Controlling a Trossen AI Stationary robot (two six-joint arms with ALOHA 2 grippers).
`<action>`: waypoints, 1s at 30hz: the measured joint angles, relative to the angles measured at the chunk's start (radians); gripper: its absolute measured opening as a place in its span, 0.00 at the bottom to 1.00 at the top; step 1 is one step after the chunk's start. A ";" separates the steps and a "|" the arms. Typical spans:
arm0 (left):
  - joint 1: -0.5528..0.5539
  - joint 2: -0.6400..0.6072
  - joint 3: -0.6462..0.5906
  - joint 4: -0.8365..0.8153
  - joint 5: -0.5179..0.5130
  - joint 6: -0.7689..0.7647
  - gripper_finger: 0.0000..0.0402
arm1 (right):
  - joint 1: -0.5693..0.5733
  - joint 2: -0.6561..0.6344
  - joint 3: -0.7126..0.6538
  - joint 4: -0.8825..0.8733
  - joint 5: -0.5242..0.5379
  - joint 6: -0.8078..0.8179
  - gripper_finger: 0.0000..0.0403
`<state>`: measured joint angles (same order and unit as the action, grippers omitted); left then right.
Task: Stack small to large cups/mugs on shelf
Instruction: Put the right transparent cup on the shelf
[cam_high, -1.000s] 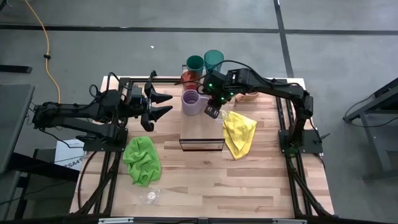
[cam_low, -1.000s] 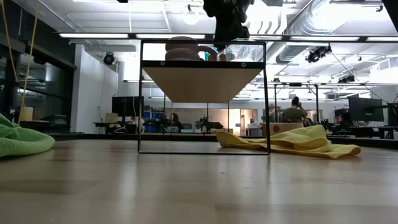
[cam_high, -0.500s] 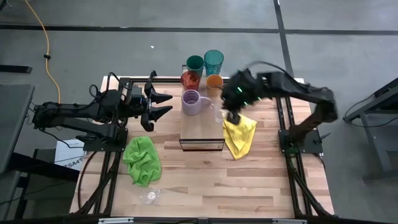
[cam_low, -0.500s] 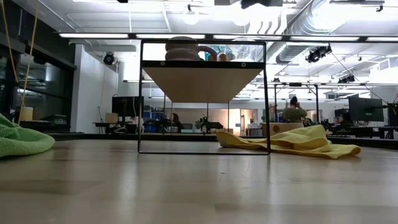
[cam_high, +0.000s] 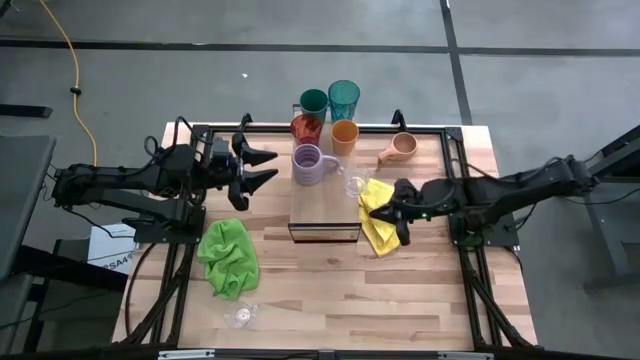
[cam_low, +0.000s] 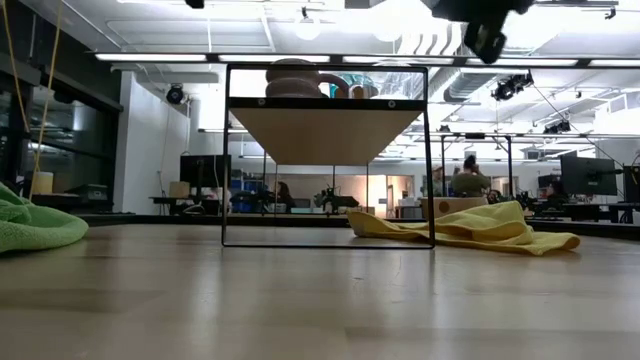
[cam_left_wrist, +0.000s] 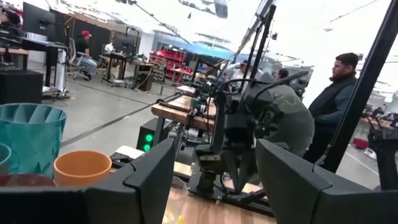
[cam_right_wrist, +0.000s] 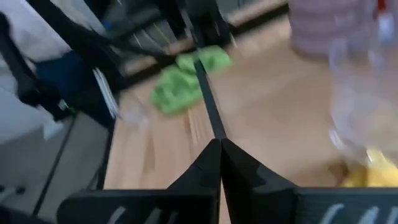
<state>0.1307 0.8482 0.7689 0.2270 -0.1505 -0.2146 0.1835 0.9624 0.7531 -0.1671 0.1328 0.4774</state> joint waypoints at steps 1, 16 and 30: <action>0.000 0.000 0.000 -0.004 0.000 0.000 0.52 | -0.007 -0.003 -0.026 0.072 0.004 -0.026 0.00; 0.000 0.000 0.000 0.000 0.000 0.000 0.52 | -0.059 -0.003 -0.077 0.254 -0.077 -0.141 0.00; 0.000 0.000 0.000 0.001 0.000 0.000 0.52 | -0.059 0.000 -0.077 0.123 -0.052 -0.208 0.00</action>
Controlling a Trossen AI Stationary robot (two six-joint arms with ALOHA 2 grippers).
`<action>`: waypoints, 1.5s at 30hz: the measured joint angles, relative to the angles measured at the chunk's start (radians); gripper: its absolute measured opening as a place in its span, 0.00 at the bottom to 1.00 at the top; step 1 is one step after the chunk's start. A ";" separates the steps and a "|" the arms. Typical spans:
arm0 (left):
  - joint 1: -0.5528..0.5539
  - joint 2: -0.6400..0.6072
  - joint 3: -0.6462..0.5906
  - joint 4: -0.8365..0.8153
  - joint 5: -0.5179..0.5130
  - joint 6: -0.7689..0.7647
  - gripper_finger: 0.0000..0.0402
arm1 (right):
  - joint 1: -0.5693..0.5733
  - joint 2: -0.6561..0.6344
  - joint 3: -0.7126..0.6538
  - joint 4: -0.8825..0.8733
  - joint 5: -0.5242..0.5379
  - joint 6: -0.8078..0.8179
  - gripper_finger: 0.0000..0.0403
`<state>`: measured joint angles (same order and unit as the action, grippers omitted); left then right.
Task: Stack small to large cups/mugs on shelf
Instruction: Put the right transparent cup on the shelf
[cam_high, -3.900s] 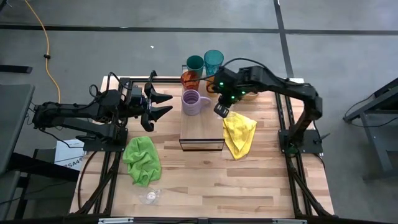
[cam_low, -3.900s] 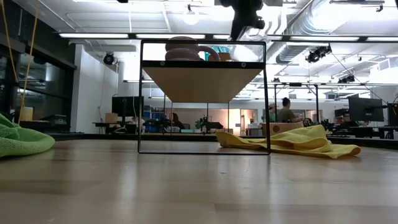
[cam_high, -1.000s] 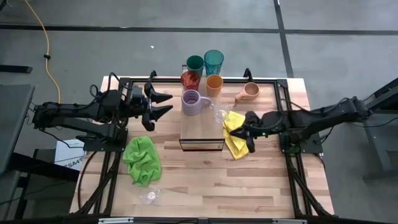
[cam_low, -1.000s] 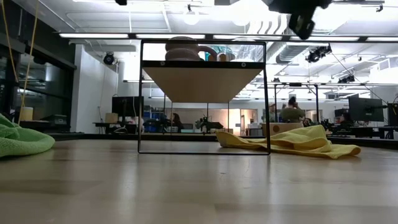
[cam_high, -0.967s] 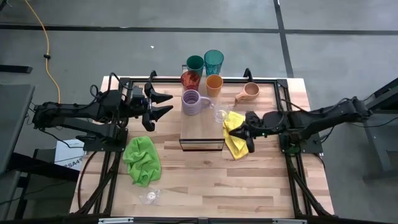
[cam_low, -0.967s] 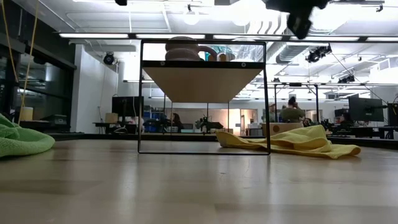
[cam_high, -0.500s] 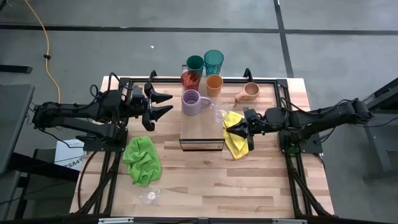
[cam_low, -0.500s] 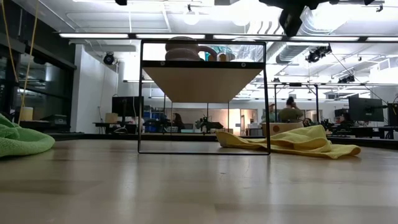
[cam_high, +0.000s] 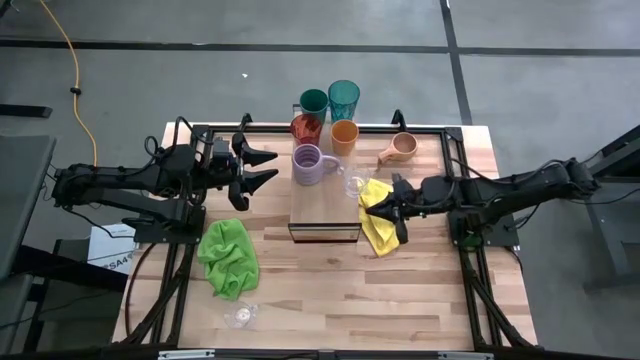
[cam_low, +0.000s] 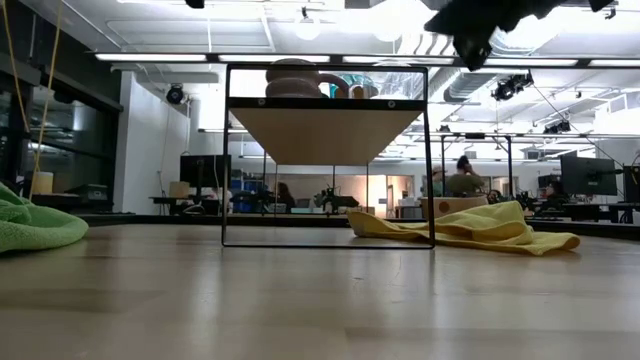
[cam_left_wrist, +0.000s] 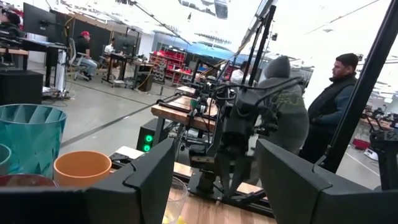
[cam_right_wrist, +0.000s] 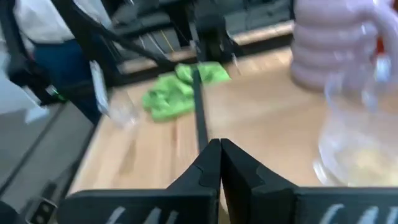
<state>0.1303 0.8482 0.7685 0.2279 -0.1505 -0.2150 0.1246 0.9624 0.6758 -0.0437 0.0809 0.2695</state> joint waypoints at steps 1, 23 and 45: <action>0.000 0.000 0.000 0.000 0.000 0.000 0.52 | 0.000 0.005 0.000 -0.022 0.012 0.000 0.00; 0.000 -0.002 0.000 0.003 0.000 0.000 0.52 | -0.156 0.087 0.000 -0.079 0.116 -0.233 0.00; 0.000 -0.002 0.000 0.003 0.000 0.000 0.52 | -0.293 0.087 0.000 -0.024 0.068 -0.263 0.00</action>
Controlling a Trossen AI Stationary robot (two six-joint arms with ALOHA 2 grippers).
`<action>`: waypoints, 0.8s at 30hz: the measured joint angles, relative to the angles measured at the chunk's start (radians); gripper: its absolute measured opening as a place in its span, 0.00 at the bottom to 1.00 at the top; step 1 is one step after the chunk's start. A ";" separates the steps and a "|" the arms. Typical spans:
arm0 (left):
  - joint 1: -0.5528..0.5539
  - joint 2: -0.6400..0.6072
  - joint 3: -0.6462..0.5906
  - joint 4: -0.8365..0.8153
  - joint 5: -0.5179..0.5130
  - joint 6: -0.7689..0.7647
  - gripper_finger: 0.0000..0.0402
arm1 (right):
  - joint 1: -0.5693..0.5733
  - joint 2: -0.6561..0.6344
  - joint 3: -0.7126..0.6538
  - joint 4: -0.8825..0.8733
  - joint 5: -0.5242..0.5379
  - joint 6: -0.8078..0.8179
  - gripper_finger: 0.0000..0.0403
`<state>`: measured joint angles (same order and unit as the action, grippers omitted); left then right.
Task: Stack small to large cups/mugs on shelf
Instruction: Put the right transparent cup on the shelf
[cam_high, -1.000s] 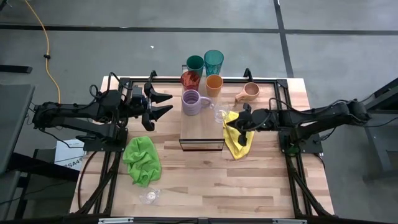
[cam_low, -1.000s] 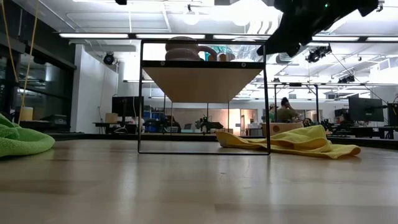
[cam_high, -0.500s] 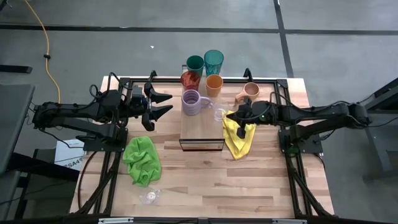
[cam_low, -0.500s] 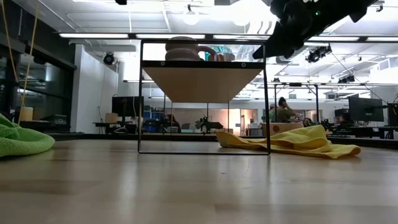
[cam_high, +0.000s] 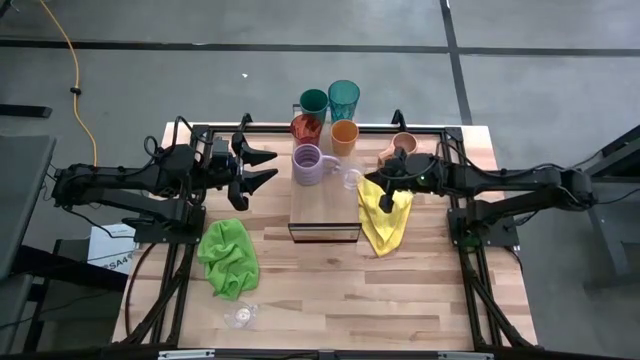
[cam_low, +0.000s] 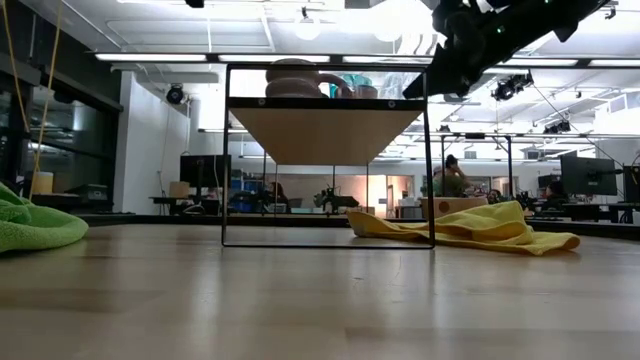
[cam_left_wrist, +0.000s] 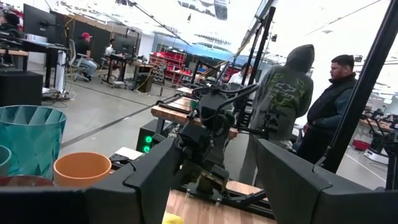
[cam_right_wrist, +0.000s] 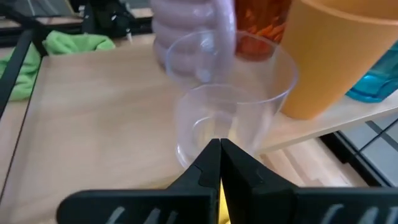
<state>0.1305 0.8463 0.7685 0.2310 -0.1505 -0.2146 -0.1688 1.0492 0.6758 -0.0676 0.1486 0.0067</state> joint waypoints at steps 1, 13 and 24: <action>0.000 0.000 0.000 0.000 0.000 0.000 0.52 | -0.005 0.000 0.000 0.009 0.000 0.000 0.00; 0.000 0.000 0.000 0.000 0.000 0.000 0.52 | -0.048 0.106 0.009 0.087 -0.036 -0.005 0.00; 0.000 0.000 0.000 0.005 0.000 0.000 0.52 | -0.102 0.108 0.058 0.040 -0.021 -0.007 0.00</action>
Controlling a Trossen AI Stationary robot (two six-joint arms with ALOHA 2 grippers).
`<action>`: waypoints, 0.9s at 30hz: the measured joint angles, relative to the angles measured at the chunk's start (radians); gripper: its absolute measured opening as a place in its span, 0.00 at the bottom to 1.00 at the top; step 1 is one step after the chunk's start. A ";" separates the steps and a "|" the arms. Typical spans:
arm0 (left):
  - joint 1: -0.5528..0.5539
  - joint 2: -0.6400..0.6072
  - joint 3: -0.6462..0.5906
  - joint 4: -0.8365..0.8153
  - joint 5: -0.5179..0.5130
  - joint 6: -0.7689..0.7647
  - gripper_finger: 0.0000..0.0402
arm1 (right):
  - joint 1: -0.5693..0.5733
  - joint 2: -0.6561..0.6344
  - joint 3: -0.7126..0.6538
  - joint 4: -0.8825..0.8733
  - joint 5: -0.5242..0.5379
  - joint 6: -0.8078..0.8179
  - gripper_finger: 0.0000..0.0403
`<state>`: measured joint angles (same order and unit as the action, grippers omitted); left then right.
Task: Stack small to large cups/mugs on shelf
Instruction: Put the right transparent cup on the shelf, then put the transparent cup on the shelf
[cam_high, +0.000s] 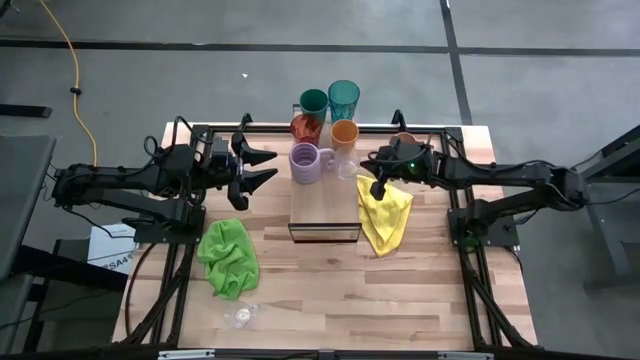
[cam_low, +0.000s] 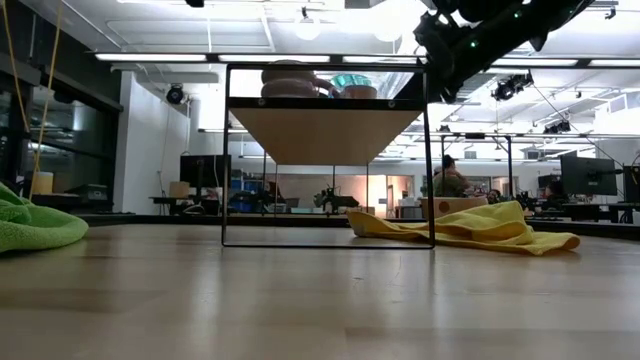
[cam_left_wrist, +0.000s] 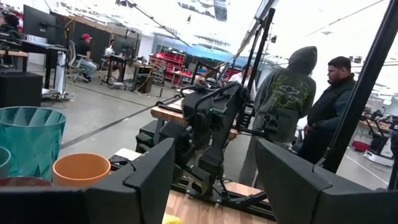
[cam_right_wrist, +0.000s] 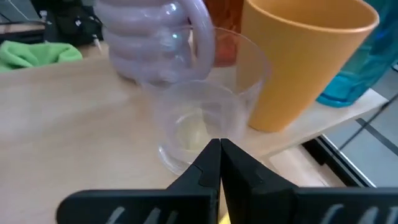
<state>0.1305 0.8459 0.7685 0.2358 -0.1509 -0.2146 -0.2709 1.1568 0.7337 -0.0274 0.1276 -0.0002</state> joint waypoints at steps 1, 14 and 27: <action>0.000 0.000 0.000 0.000 0.000 0.000 0.52 | -0.003 0.000 0.004 -0.013 0.000 0.000 0.00; 0.000 0.000 0.000 -0.001 0.000 0.000 0.52 | -0.004 -0.094 0.095 -0.345 -0.074 0.000 0.00; 0.000 0.000 0.000 -0.007 0.005 0.002 0.52 | 0.058 -0.490 -0.022 -0.191 -0.160 0.202 0.00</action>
<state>0.1306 0.8463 0.7685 0.2283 -0.1457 -0.2122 -0.2133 0.6663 0.7117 -0.2188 -0.0322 0.2016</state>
